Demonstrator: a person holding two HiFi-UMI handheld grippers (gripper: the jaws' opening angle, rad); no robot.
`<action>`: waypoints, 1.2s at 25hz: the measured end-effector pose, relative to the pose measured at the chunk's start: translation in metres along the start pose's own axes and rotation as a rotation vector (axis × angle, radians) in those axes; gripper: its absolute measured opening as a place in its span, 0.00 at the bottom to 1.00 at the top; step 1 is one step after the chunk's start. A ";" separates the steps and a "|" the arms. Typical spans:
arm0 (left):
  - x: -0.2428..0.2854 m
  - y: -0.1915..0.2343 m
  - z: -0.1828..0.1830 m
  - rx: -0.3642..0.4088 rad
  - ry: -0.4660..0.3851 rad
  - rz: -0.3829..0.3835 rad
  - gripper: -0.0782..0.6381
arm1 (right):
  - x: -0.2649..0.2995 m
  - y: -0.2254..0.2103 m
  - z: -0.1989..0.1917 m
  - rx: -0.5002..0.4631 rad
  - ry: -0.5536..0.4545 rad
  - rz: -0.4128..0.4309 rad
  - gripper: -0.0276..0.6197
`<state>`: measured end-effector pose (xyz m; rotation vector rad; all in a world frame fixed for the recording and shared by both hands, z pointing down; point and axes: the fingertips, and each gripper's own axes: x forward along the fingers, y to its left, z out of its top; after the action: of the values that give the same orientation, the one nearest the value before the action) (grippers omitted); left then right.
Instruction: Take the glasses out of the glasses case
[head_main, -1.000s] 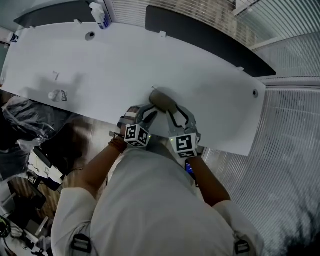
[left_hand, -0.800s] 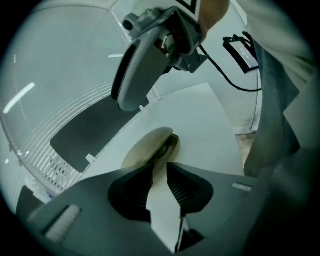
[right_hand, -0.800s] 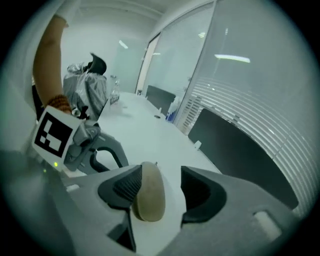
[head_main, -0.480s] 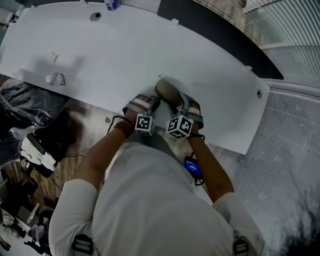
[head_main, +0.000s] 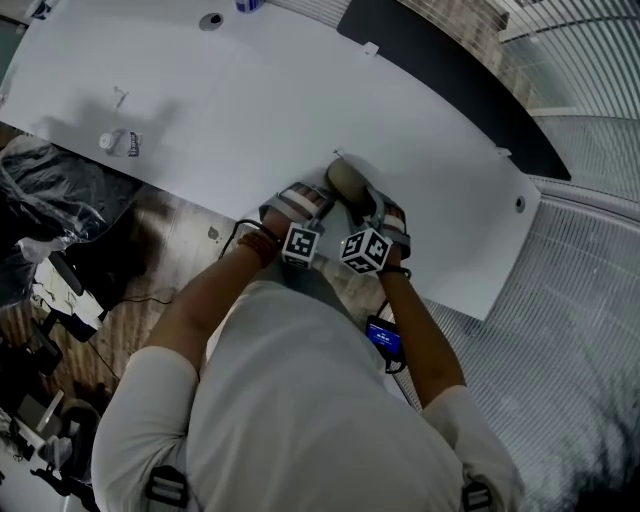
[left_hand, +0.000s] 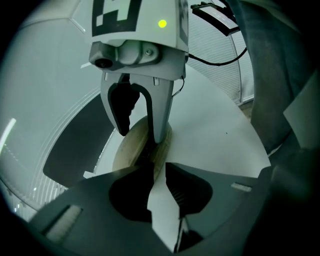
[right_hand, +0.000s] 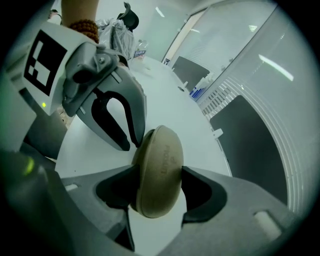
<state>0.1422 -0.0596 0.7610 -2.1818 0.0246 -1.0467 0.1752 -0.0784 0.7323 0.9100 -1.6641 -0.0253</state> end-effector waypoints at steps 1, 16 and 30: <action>-0.001 0.003 0.002 0.004 -0.002 0.002 0.22 | 0.000 -0.002 -0.001 0.007 0.002 0.001 0.45; 0.008 0.014 0.013 0.061 -0.020 -0.007 0.22 | 0.002 -0.019 0.001 0.170 -0.014 0.053 0.40; 0.009 0.000 0.007 0.077 -0.025 -0.032 0.21 | -0.008 -0.083 -0.011 0.433 -0.024 0.059 0.28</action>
<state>0.1529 -0.0579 0.7638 -2.1319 -0.0612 -1.0221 0.2293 -0.1265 0.6900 1.1844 -1.7506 0.3788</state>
